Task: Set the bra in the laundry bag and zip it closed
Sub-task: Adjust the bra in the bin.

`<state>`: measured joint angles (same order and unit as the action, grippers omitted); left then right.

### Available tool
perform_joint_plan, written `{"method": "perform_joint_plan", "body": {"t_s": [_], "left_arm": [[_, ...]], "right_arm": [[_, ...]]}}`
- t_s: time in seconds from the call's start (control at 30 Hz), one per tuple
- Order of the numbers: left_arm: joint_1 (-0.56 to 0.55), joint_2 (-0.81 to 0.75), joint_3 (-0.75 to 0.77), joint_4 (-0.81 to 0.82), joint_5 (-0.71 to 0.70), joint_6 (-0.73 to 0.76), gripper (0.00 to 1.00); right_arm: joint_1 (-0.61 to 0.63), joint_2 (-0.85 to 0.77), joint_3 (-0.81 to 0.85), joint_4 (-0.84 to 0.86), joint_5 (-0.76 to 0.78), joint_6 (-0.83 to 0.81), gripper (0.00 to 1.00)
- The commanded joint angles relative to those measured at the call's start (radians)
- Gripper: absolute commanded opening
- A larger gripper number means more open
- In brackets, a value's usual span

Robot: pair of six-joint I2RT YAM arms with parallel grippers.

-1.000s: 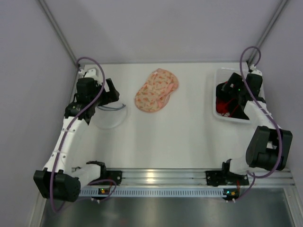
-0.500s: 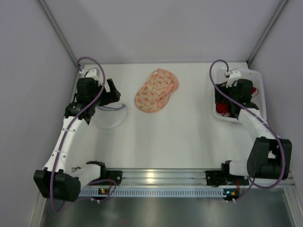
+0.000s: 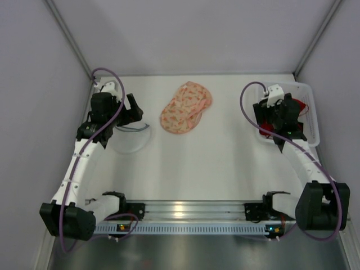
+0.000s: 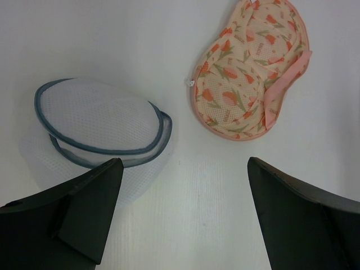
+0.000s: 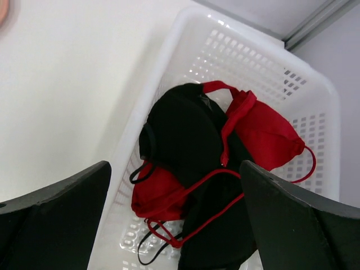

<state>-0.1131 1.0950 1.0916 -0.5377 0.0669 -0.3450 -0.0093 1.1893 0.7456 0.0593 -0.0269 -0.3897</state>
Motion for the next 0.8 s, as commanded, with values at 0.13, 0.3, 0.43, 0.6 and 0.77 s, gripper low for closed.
{"method": "perform_joint_plan", "body": {"t_s": [0.13, 0.3, 0.43, 0.6, 0.77], "left_arm": [[-0.007, -0.026, 0.001, 0.045, -0.009, 0.0, 0.99], [-0.016, -0.018, -0.001, 0.044, -0.033, 0.009, 0.99], [-0.026, -0.006, -0.002, 0.045, -0.05, 0.011, 0.98], [-0.028, 0.003, -0.002, 0.044, -0.038, 0.009, 0.99], [-0.028, 0.017, -0.002, 0.044, -0.041, 0.008, 0.98]], "right_arm": [[-0.037, -0.073, -0.031, 0.143, -0.036, -0.01, 0.99], [-0.043, -0.028, -0.072, 0.137, -0.004, -0.25, 0.99], [-0.11, -0.039, -0.02, 0.051, -0.122, -0.271, 0.99], [-0.146, 0.012, 0.052, -0.05, -0.189, -0.33, 0.91], [-0.156, 0.099, 0.081, -0.105, -0.263, -0.412, 0.91]]}}
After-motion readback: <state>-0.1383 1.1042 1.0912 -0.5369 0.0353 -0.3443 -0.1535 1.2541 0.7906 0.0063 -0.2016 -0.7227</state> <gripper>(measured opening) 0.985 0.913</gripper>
